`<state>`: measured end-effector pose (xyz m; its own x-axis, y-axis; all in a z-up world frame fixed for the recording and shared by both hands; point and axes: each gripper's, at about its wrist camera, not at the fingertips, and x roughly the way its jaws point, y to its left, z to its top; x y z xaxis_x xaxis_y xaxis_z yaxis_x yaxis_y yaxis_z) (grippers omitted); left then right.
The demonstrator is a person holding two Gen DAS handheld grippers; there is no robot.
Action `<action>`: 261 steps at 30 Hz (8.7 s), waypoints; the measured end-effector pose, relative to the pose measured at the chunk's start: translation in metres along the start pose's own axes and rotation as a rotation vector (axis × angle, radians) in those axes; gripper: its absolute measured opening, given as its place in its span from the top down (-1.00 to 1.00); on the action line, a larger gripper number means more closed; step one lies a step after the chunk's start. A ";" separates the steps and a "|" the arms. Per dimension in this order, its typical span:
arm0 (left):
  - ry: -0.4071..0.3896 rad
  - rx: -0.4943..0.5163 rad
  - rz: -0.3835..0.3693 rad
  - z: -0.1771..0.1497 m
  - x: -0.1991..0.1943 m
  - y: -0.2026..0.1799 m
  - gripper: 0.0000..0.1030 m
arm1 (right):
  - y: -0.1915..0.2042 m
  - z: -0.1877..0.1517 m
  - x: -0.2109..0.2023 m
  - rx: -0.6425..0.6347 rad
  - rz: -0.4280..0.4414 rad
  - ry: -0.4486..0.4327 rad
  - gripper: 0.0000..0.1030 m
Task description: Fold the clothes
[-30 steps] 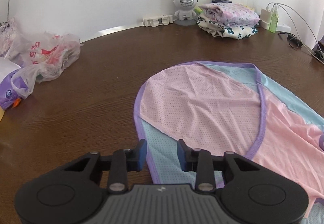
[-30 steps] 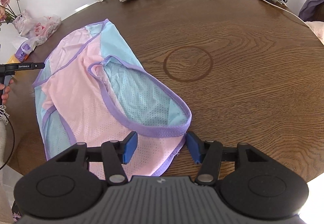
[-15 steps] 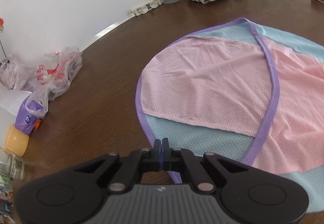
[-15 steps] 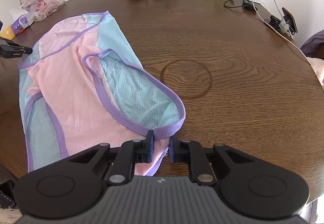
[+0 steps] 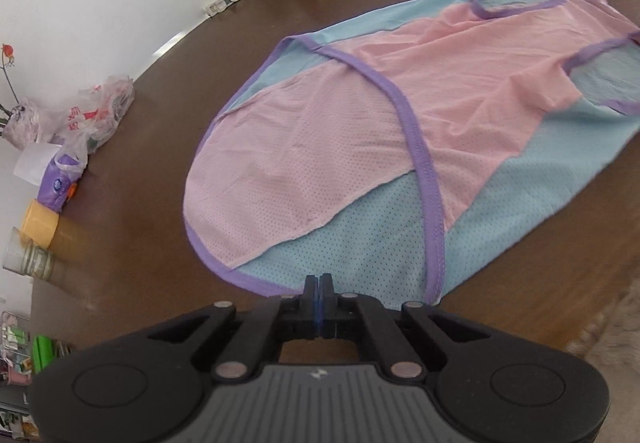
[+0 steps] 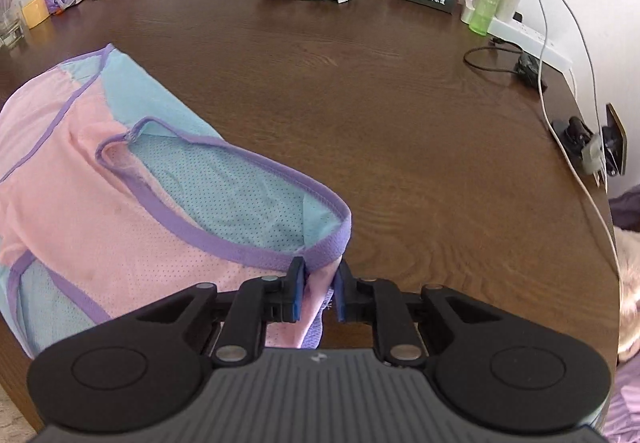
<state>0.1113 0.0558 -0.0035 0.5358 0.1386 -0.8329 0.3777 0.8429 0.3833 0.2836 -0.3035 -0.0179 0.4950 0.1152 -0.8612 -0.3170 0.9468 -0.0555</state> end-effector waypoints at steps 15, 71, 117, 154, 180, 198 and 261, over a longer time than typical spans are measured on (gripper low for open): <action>-0.105 -0.347 -0.061 0.021 0.004 0.067 0.29 | -0.001 -0.059 -0.065 0.165 0.147 -0.216 0.42; -0.180 -0.370 -0.108 -0.007 0.031 0.075 0.47 | -0.046 0.003 0.004 0.374 -0.085 -0.135 0.84; -0.115 -0.485 -0.403 0.177 0.101 0.096 -0.01 | 0.089 0.095 0.033 0.395 0.201 0.037 0.30; -0.183 -0.716 -0.421 0.160 0.138 0.128 1.00 | 0.063 0.108 0.051 0.431 0.205 -0.106 0.96; -0.210 -0.837 -0.408 0.154 0.149 0.128 0.99 | 0.031 0.109 0.069 0.632 0.253 -0.080 0.97; -0.244 -0.872 -0.400 0.146 0.138 0.131 0.87 | 0.021 0.099 0.071 0.683 0.282 -0.104 0.75; -0.192 -0.342 -0.483 -0.003 0.004 0.020 0.73 | 0.093 -0.064 -0.067 0.138 0.451 0.068 0.98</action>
<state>0.1186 0.0743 -0.0003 0.5032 -0.3696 -0.7812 0.3654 0.9102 -0.1952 0.1691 -0.2420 0.0027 0.2770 0.5087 -0.8151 -0.3758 0.8381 0.3954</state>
